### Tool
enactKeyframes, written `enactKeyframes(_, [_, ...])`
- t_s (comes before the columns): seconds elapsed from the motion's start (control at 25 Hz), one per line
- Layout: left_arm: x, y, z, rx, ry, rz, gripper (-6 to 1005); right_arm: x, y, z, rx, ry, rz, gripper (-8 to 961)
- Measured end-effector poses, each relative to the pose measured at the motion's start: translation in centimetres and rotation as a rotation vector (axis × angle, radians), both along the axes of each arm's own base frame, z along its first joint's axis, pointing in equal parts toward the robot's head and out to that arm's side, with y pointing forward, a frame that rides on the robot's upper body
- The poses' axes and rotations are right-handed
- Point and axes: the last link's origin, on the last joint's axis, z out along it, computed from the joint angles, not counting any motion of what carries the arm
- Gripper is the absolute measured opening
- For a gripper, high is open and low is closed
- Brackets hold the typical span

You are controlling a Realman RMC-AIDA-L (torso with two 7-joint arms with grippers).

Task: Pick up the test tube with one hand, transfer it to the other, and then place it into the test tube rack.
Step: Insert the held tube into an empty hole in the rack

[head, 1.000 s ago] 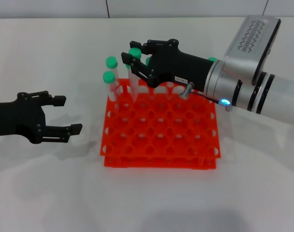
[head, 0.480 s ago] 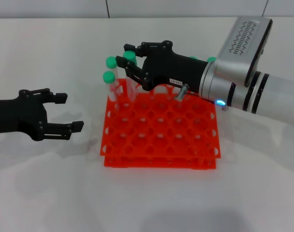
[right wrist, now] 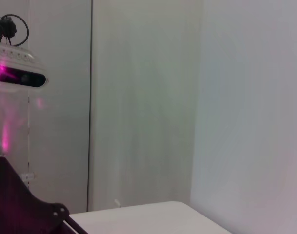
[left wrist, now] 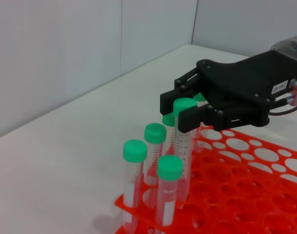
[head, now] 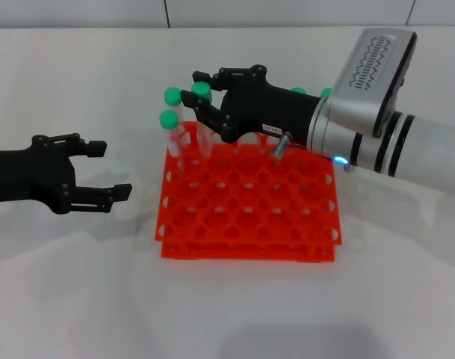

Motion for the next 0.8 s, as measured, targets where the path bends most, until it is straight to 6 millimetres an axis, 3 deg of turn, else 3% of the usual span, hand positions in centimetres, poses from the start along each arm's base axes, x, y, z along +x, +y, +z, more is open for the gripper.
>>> enactKeyframes(0.8, [-0.1, 0.16, -0.33, -0.005, 0.022, 0.005, 893, 0.99, -0.28, -0.23, -0.002, -0.024, -0.011, 269])
